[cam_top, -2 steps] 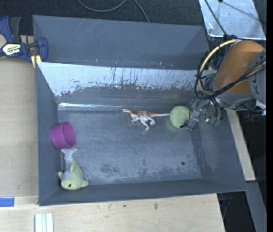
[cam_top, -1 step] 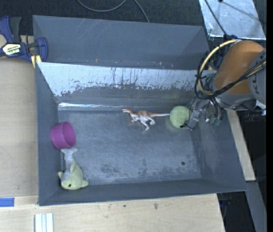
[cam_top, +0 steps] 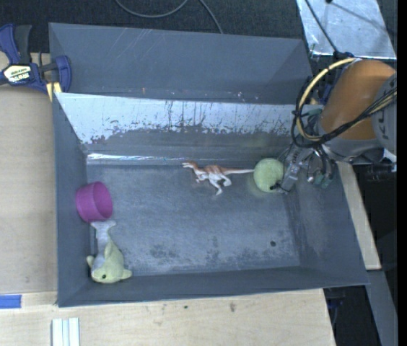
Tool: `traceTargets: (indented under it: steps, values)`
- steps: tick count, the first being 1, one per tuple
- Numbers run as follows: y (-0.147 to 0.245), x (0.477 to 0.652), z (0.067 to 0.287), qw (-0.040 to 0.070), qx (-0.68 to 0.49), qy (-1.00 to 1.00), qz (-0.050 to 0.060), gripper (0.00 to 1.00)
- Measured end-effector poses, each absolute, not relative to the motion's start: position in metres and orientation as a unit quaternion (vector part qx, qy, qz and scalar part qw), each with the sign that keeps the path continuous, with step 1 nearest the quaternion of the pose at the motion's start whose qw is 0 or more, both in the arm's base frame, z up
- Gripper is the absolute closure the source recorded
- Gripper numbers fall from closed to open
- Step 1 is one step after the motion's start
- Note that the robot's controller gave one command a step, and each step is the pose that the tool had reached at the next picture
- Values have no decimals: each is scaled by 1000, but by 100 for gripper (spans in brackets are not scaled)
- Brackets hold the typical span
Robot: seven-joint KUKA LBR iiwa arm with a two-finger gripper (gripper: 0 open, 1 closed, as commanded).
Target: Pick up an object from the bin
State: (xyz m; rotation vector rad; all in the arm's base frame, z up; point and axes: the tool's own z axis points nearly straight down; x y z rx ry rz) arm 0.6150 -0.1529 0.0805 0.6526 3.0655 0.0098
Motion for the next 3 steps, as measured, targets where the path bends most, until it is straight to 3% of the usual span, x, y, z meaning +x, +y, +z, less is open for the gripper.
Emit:
traceTargets:
  steps: [3]
  values:
    - [-155, 614, 127, 1, 208, 978, 0, 100]
